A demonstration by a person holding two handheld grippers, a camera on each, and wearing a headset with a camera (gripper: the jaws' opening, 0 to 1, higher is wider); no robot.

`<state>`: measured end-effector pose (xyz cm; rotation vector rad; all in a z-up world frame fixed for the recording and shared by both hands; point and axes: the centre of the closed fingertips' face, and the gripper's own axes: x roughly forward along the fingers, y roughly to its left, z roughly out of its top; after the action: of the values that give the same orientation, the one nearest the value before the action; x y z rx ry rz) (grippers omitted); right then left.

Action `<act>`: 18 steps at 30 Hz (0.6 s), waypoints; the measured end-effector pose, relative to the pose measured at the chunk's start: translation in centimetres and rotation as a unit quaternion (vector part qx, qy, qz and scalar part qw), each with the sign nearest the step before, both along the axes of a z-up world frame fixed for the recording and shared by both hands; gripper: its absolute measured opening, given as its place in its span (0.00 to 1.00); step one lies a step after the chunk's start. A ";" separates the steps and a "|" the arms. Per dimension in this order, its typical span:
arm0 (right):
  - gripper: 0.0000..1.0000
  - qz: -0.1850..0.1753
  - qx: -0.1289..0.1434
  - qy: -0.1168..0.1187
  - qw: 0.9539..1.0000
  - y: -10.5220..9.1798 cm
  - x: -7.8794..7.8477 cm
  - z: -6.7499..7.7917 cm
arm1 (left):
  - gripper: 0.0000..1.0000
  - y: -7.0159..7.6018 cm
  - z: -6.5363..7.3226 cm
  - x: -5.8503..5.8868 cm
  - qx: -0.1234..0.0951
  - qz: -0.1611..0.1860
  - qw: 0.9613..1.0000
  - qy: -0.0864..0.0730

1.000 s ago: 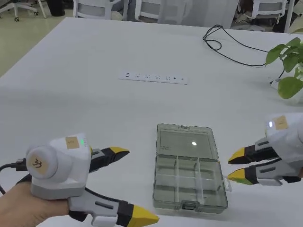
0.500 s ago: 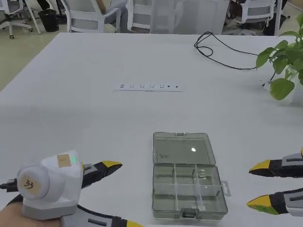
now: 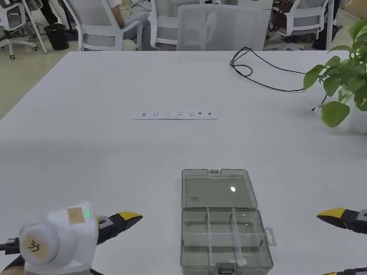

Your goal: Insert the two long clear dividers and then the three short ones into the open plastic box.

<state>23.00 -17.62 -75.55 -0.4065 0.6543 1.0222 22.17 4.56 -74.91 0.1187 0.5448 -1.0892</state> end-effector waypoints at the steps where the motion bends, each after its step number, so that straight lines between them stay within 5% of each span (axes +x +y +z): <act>1: 0.81 -0.001 0.000 0.002 1.000 -0.3 0.1 -0.3 | 1.00 0.0 -0.1 0.0 0.001 -0.001 1.000 0.000; 18: 0.84 -0.003 -0.008 0.010 1.000 -0.7 0.2 -0.9 | 1.00 0.1 -0.8 0.3 0.006 0.004 1.000 0.005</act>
<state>23.22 -18.31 -76.43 -0.4088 0.6823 1.0166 22.46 4.65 -75.66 0.1215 0.5602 -1.0804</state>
